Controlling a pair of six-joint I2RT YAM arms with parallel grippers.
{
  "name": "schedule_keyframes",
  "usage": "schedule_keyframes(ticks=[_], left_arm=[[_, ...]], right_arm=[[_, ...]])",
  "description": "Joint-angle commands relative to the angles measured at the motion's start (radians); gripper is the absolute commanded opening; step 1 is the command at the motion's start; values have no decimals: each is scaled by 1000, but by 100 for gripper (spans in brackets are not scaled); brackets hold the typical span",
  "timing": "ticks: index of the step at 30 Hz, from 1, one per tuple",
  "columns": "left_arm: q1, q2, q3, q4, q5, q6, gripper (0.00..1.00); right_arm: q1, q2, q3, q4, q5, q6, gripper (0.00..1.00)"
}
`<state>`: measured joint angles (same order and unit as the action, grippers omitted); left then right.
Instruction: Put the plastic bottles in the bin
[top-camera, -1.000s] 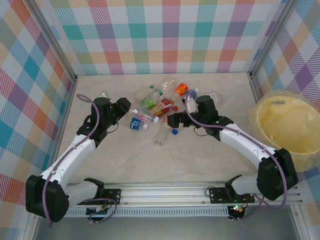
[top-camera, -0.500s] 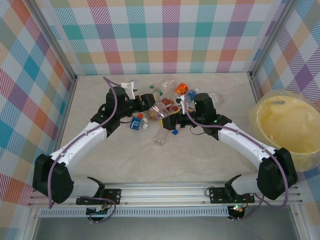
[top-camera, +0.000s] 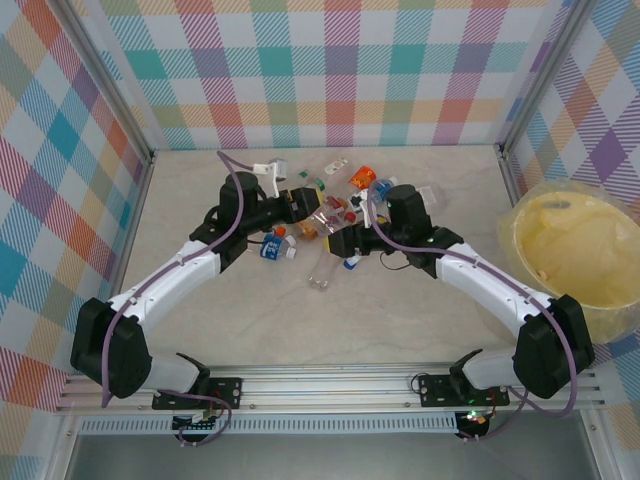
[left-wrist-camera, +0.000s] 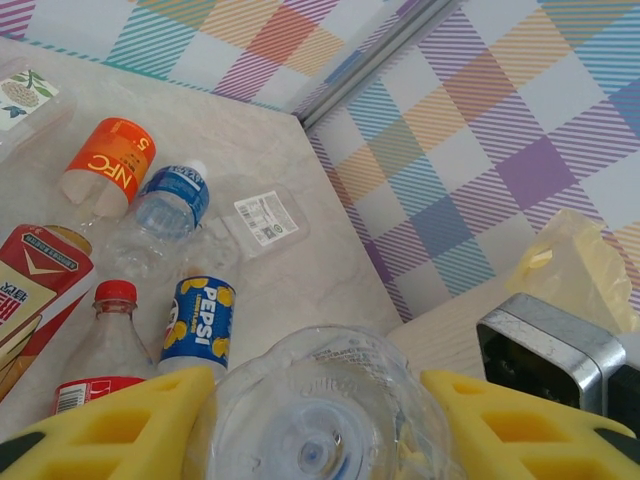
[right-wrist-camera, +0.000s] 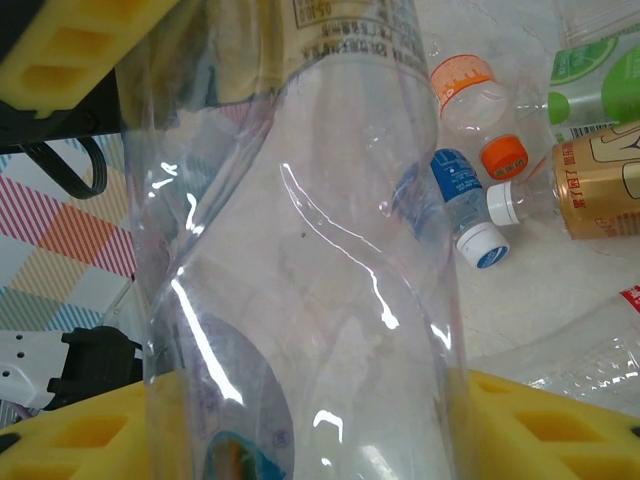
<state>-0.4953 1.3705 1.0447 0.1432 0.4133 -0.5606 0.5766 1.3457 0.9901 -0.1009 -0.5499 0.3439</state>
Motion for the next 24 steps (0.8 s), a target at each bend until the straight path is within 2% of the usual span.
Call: schedule_keyframes(ticks=[1,6,10,12,13,16,21,24], left_arm=[[-19,5,32,43,8,6,51],[-19,4,35,24,-14,7,51],[-19,16,73,-37,-22,3,56],[-19,23,100,-69,-31,-3,62],[-18,21,112,-84,-44,-4,69],[-17,3,137,-131,-111,-23,99],[-14,-40,150,-167,-180,-62,100],[-14,-86,129,-199,-310,-106,100]], right_arm=[[4,-6,28,-35,22,0,60],[3,-12,38,-55,10,-19,56],[3,-11,46,-76,23,-35,52],[4,-10,55,-95,40,-45,51],[3,-12,61,-107,55,-53,50],[3,-21,76,-158,90,-101,49],[-8,-35,119,-288,188,-183,48],[-35,-61,136,-340,245,-206,48]])
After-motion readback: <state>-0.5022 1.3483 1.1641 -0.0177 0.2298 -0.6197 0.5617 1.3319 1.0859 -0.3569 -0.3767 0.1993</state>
